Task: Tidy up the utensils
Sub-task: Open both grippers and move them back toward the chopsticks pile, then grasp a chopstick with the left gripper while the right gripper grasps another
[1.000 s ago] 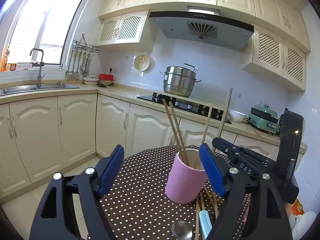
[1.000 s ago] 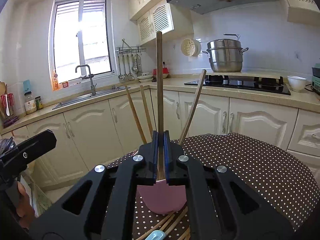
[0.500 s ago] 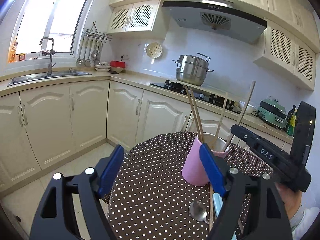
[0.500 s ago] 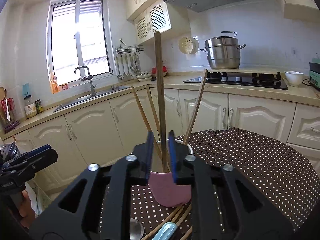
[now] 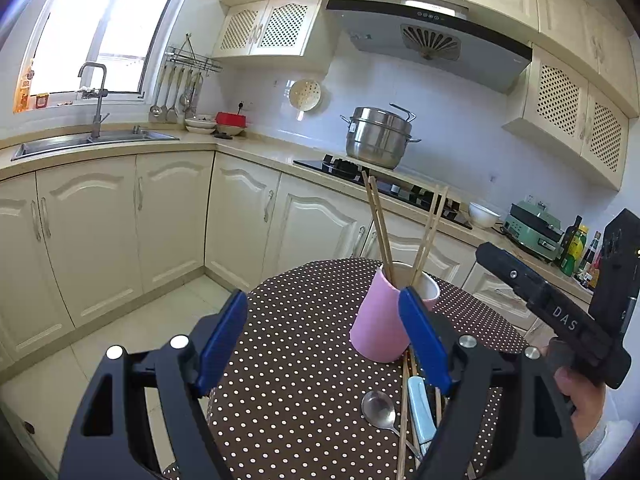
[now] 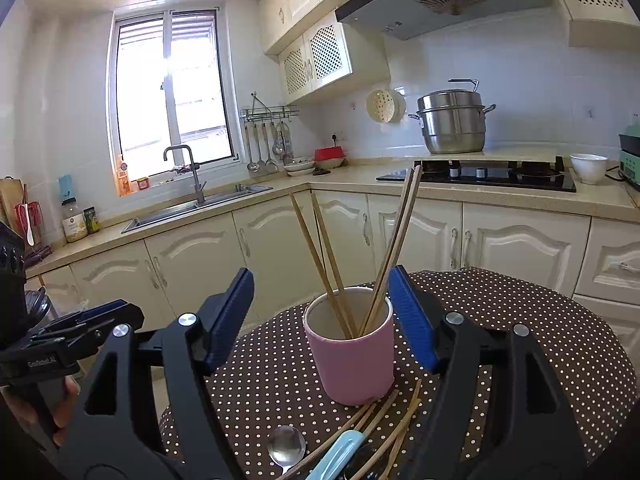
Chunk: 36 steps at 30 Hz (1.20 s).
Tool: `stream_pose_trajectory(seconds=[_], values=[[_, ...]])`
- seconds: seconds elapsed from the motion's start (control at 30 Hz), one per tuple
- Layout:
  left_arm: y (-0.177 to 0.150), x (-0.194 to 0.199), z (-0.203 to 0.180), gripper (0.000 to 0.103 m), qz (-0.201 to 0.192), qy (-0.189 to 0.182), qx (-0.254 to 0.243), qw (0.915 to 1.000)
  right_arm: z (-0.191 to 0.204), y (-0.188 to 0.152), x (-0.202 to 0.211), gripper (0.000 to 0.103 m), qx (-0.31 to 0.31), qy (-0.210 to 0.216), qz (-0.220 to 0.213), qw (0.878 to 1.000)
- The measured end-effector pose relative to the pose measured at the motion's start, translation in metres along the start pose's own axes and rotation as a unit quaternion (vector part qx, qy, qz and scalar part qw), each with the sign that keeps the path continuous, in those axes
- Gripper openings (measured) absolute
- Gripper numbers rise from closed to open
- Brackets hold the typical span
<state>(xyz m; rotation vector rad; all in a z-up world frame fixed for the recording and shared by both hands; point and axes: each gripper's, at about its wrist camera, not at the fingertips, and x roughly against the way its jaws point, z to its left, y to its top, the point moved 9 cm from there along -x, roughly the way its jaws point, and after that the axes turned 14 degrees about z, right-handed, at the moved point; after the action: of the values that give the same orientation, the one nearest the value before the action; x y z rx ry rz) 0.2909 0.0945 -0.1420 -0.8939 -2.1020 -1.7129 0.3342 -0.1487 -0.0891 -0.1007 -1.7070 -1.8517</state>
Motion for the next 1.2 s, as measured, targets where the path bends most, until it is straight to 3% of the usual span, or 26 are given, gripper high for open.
stream_pose_trajectory(seconds=[0.2,0.3,0.5,0.57,0.73,0.9,1.13,1.2], values=[[-0.004,0.000,-0.008,0.076,0.014,-0.012,-0.002,0.9998,-0.008,-0.005,0.014,0.073,-0.001,-0.007,0.006,1.000],[-0.009,-0.005,-0.016,0.076,0.029,-0.034,-0.009,0.9990,-0.011,-0.016,0.011,0.077,0.004,-0.002,0.039,0.999],[-0.030,-0.032,-0.033,0.076,0.124,-0.062,-0.023,0.9901,-0.028,-0.044,0.006,0.077,-0.006,-0.005,0.099,0.995],[-0.038,-0.044,-0.034,0.076,0.151,-0.052,-0.017,0.9870,-0.033,-0.055,0.005,0.077,-0.011,-0.006,0.124,0.992],[-0.067,-0.072,-0.049,0.076,0.227,-0.051,-0.037,0.9719,-0.051,-0.083,0.003,0.077,-0.037,0.001,0.183,0.982],[-0.103,-0.102,-0.055,0.041,0.305,-0.043,-0.045,0.9504,-0.066,-0.112,0.001,0.077,-0.055,-0.007,0.235,0.970],[-0.119,-0.119,-0.073,0.035,0.351,-0.053,-0.056,0.9332,-0.074,-0.140,0.000,0.077,-0.068,-0.006,0.264,0.962],[-0.120,-0.122,-0.076,0.026,0.354,-0.045,-0.066,0.9320,-0.075,-0.141,0.001,0.077,-0.068,-0.006,0.267,0.961]])
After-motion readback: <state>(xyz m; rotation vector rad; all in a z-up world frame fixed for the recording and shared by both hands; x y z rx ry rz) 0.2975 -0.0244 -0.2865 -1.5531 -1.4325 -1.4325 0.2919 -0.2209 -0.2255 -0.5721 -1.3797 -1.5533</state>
